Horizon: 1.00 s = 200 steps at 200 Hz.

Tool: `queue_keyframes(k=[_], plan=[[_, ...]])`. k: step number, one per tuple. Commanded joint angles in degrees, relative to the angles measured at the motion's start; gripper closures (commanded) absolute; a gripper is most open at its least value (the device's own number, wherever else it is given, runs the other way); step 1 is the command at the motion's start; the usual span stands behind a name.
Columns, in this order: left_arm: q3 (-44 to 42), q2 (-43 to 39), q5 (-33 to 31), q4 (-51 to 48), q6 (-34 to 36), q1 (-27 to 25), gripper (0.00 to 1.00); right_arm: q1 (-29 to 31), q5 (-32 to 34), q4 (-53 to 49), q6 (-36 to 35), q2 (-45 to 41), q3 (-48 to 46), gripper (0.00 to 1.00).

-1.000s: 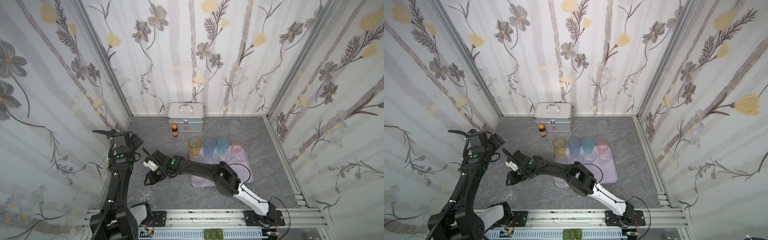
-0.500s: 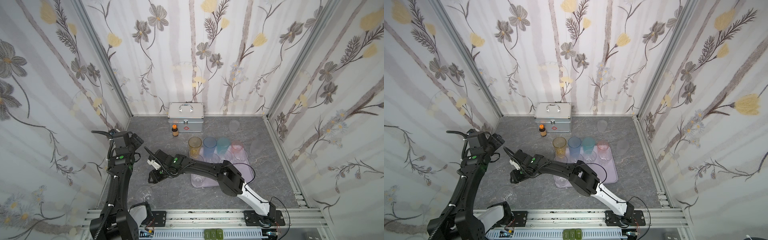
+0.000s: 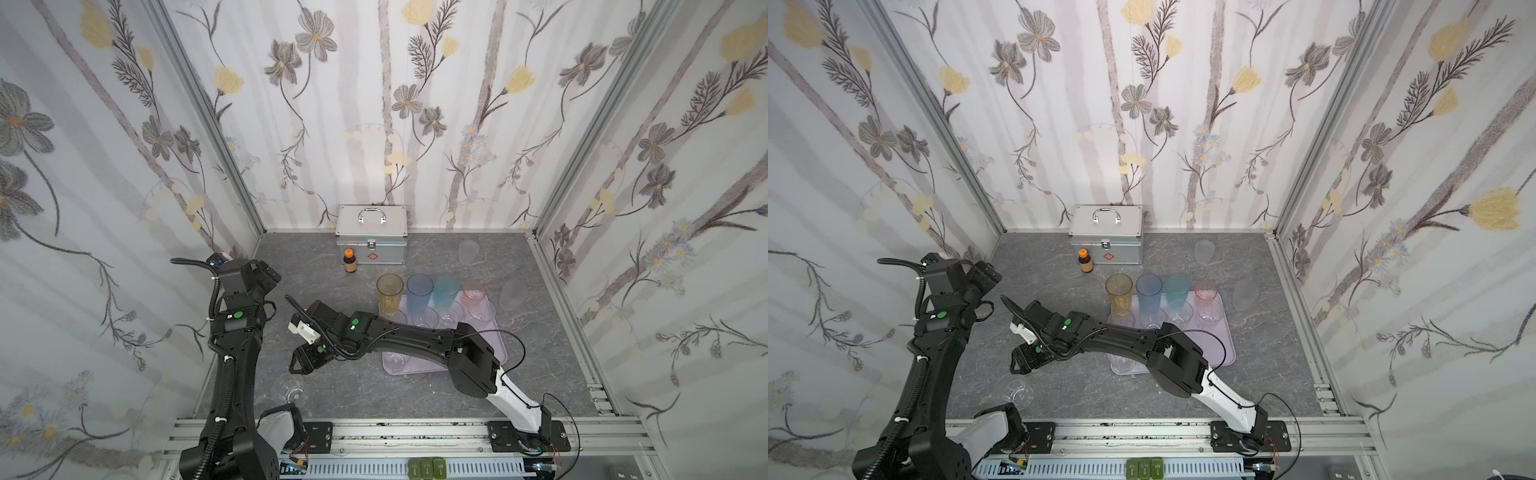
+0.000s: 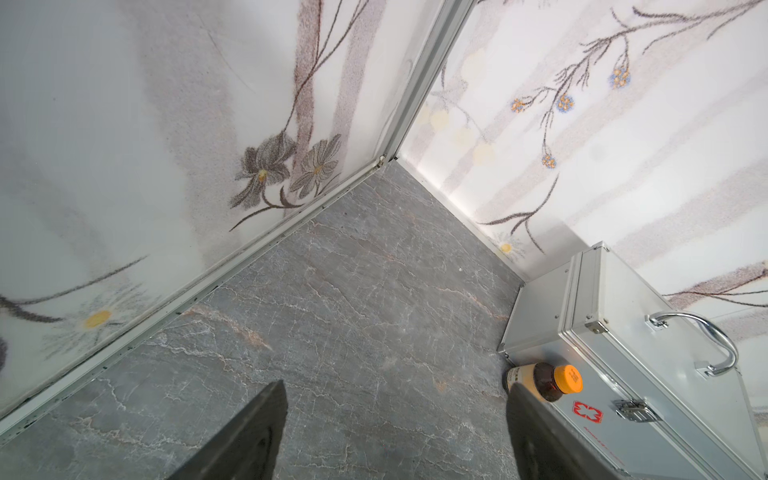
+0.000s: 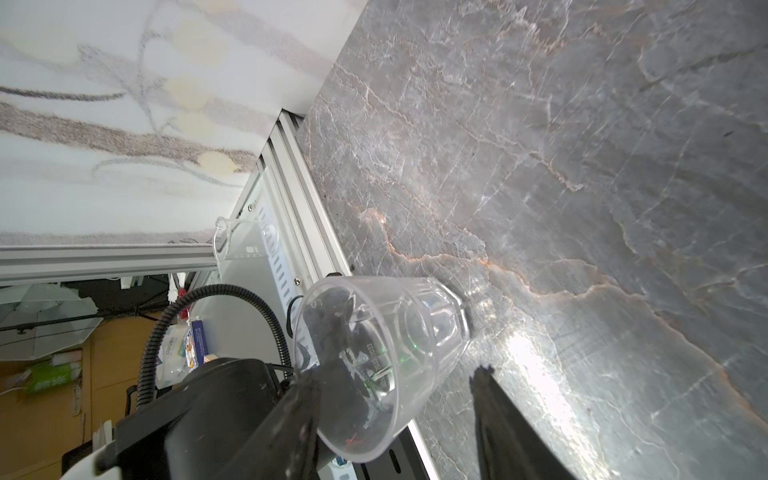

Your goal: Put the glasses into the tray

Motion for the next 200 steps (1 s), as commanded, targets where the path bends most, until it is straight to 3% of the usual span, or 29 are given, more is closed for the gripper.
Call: queue_keyframes(k=[1, 40, 120, 169, 200], plan=[[0.88, -0.67, -1.32, 0.86, 1.1, 0.4, 0.14, 0.41, -1.66, -2.67, -0.17, 3.13, 3.84, 0.42], [-0.97, -2.78, 0.38, 0.94, -0.68, 0.4, 0.15, 1.66, 4.23, -5.9, -2.01, 5.71, 6.88, 0.48], [-3.61, -5.22, 2.98, 0.42, -1.72, -0.94, 0.15, -0.46, 16.51, -8.54, -4.43, 2.41, 5.56, 0.85], [-6.88, -6.09, 0.57, 0.26, -3.92, -5.7, 0.15, -5.65, 27.58, -15.0, -7.82, 0.4, 5.4, 0.87], [-7.67, -5.3, -1.78, 0.33, -4.28, -8.52, 0.15, -6.21, 27.54, -15.02, -8.97, 1.17, 5.64, 0.87]])
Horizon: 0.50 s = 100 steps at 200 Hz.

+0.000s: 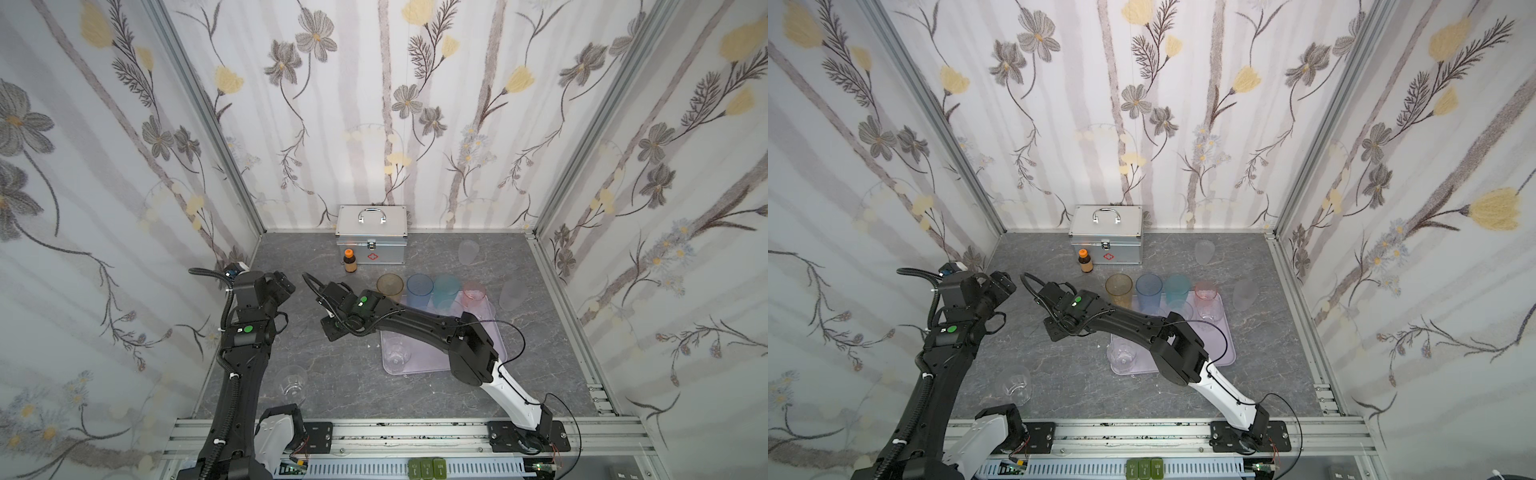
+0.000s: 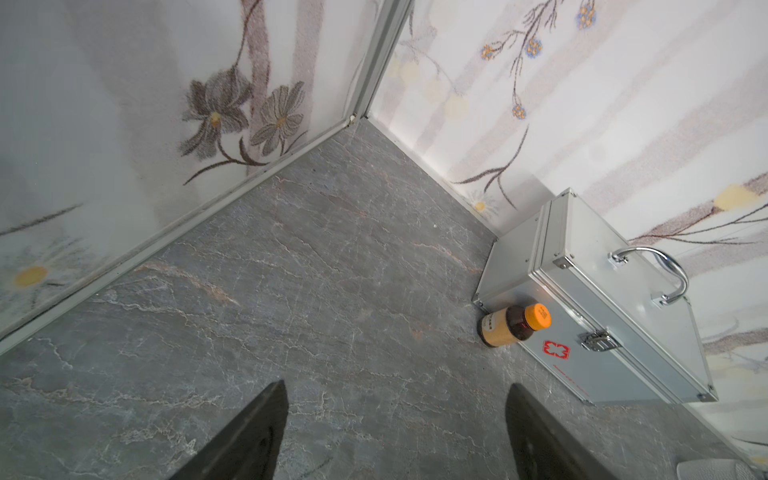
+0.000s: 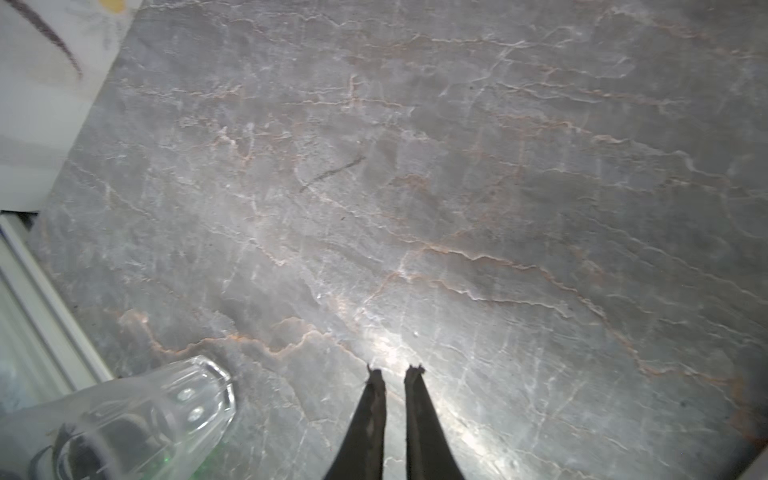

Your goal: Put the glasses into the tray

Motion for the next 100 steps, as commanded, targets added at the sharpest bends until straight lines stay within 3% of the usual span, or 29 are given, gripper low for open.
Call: queue_keyframes(k=[1, 25, 49, 100], plan=[[-0.27, 0.44, -2.56, 0.39, -1.01, -1.07, 0.15, 0.19, 2.68, -0.87, -1.78, -0.11, 0.22, 0.87], [0.59, 0.76, -4.62, 0.24, 0.98, -1.09, 0.14, 0.41, -2.66, 0.64, 0.04, -1.61, -0.45, 0.81], [1.76, 1.78, -6.61, 0.15, 2.81, -0.42, 0.13, 1.57, -10.36, 6.81, 2.05, -4.99, -4.14, 0.66], [2.38, 4.08, -2.24, 0.22, 2.96, 7.71, 0.12, 4.41, -23.63, 11.6, 3.09, -3.62, -3.59, 0.49]])
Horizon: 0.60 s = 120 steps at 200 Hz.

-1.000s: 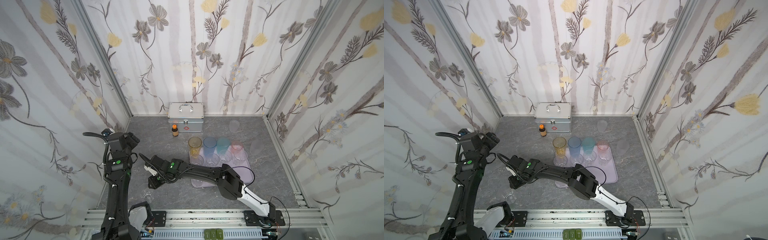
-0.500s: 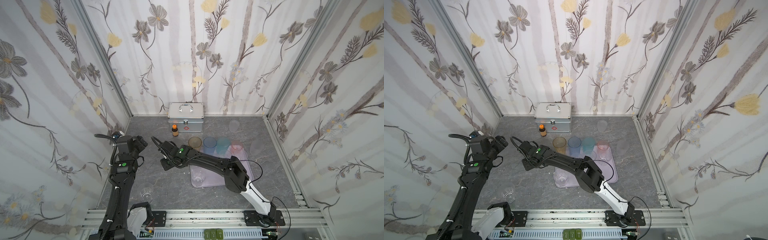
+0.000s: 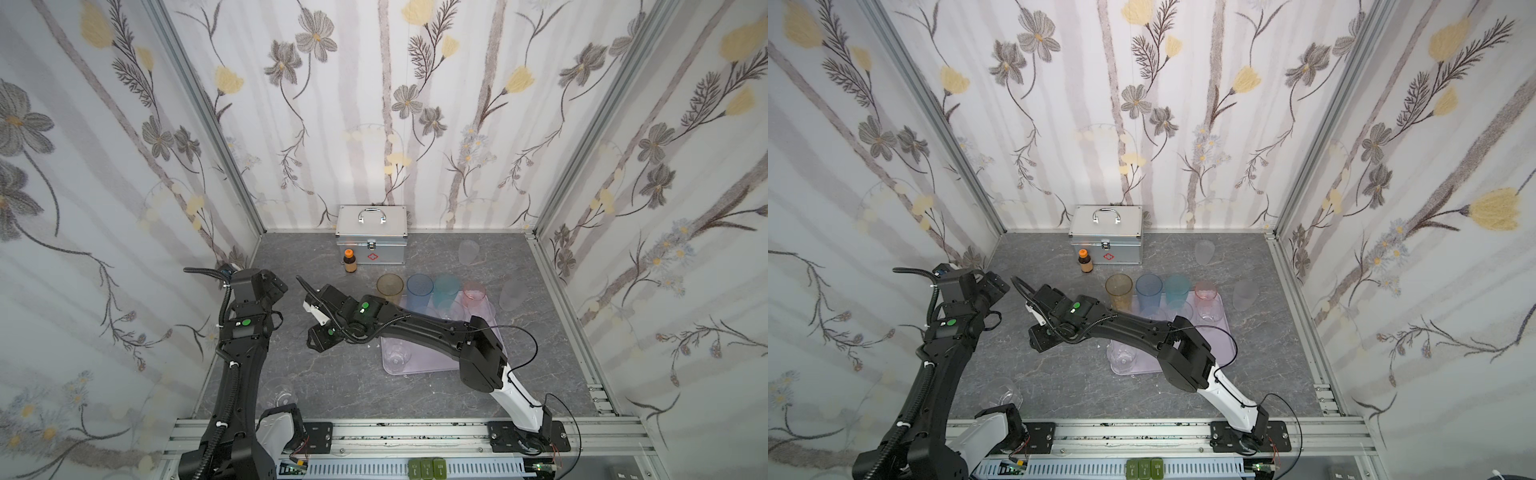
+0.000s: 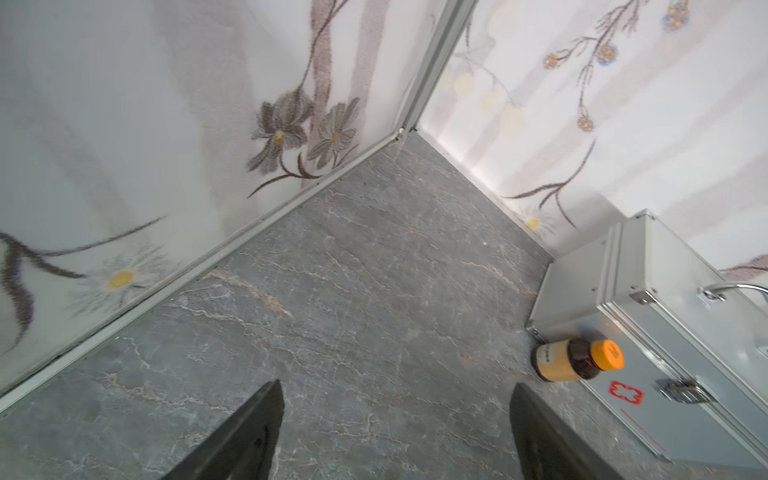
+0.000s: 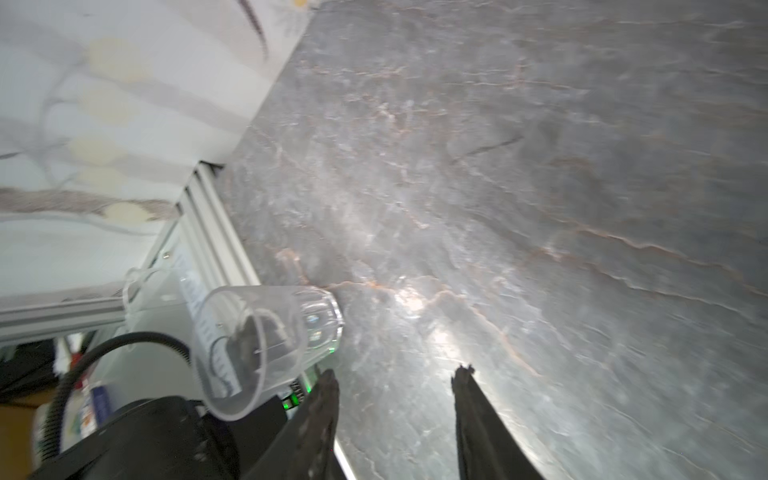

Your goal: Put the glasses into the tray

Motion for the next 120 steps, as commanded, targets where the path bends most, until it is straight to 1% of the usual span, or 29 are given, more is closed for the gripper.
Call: queue_keyframes(k=[1, 16, 47, 62, 86, 105, 120], plan=[[0.96, -0.08, 2.23, 0.26, 0.53, 2.35, 0.12, 1.0, -8.25, 3.89, 0.37, 1.54, 0.82, 0.49], [1.39, -0.57, 2.96, 0.26, 0.66, 3.49, 0.12, 1.68, -8.97, 2.67, -0.82, 2.76, 1.9, 0.46], [1.15, -0.6, 2.17, 0.26, 0.77, 3.88, 0.12, 2.97, -10.96, 0.87, -4.06, 4.75, 4.12, 0.41], [0.96, -0.36, 2.26, 0.26, 0.56, 3.97, 0.12, 3.69, -11.22, -1.49, -5.94, 6.71, 6.78, 0.4], [0.94, -0.05, 2.24, 0.31, 0.44, 3.97, 0.12, 4.84, -12.08, -2.13, -8.14, 8.79, 7.93, 0.39], [1.05, -0.05, 1.83, 0.26, 0.64, 3.97, 0.12, 5.77, -10.72, -3.62, -9.35, 11.12, 9.99, 0.38], [1.08, -0.13, 1.73, 0.26, 0.8, 3.97, 0.12, 6.34, -9.55, -3.4, -9.01, 12.25, 10.58, 0.39]])
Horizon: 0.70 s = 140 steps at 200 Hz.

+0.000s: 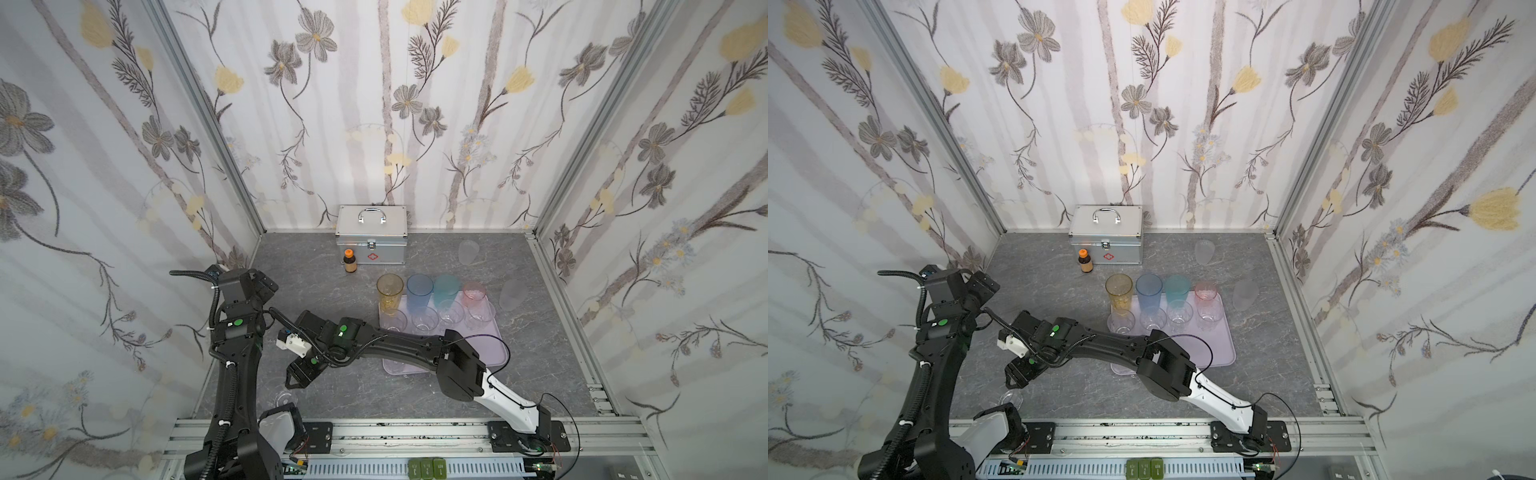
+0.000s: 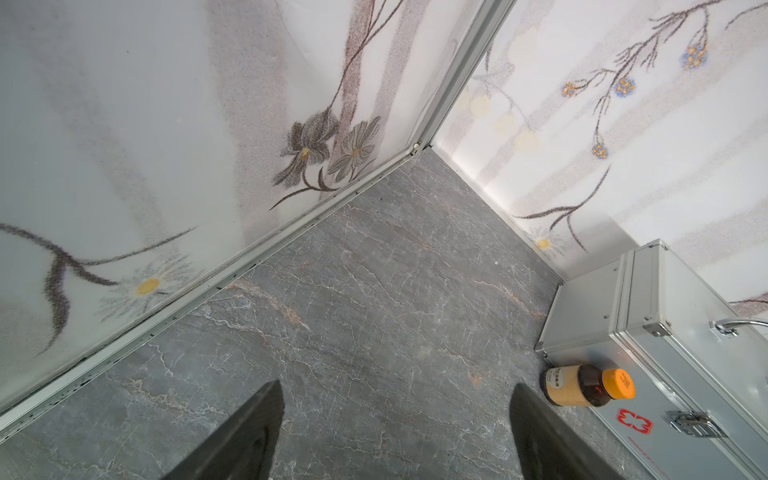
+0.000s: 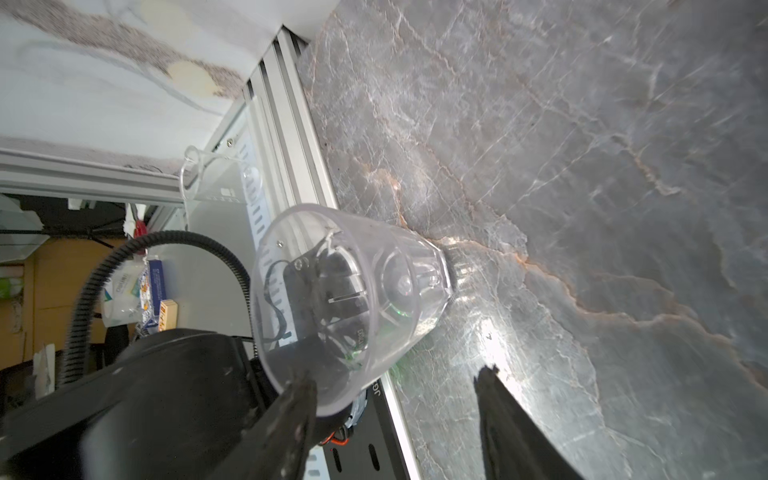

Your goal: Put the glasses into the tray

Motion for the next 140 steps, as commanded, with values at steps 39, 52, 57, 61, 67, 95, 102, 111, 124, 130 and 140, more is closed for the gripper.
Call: queue_keyframes(k=[39, 52, 57, 61, 67, 95, 102, 111, 124, 130, 140], plan=[[-1.6, -0.41, -0.39, 0.15, 0.75, 0.08, 0.13, 0.84, 6.36, 0.36, 1.47, 2.22, 1.33, 0.46], [-2.62, -1.14, -0.15, 0.2, 0.75, 0.08, 0.13, 0.84, 8.8, 0.41, 1.63, 1.98, 1.09, 0.51], [-2.99, -1.38, -0.1, 0.11, 0.75, 0.08, 0.13, 0.82, 9.79, 0.27, 1.67, 1.89, 1.07, 0.55], [-3.11, -1.58, -0.1, 0.13, 0.75, 0.08, 0.13, 0.77, 10.54, 0.2, 1.69, 1.89, 1.07, 0.57], [-3.29, -1.82, -0.16, 0.06, 0.77, 0.08, 0.13, 0.58, 11.35, 0.13, 1.91, 1.88, 1.07, 0.61], [-3.43, -2.69, 0.08, -0.11, 0.96, 0.08, 0.13, -0.13, 12.03, 0.25, 2.5, 1.8, 0.72, 0.73], [-3.43, -2.83, 0.04, -0.2, 0.99, 0.08, 0.13, -0.21, 12.16, 0.37, 2.53, 1.63, 0.46, 0.75], [-3.43, -2.93, 0.26, -0.29, 0.93, 0.08, 0.13, -0.23, 12.16, 0.88, 2.67, 1.2, -0.07, 0.78], [-3.34, -2.99, 0.6, -0.44, 0.84, 0.08, 0.13, -0.22, 12.04, 2.51, 3.02, 0.11, -1.86, 0.81], [-3.34, -3.01, 0.69, -0.46, 0.85, 0.08, 0.13, -0.26, 11.77, 3.22, 3.2, -0.5, -2.77, 0.83], [-3.29, -2.93, 0.77, -0.46, 0.84, 0.08, 0.13, -0.23, 11.24, 4.28, 3.55, -1.23, -4.02, 0.86]])
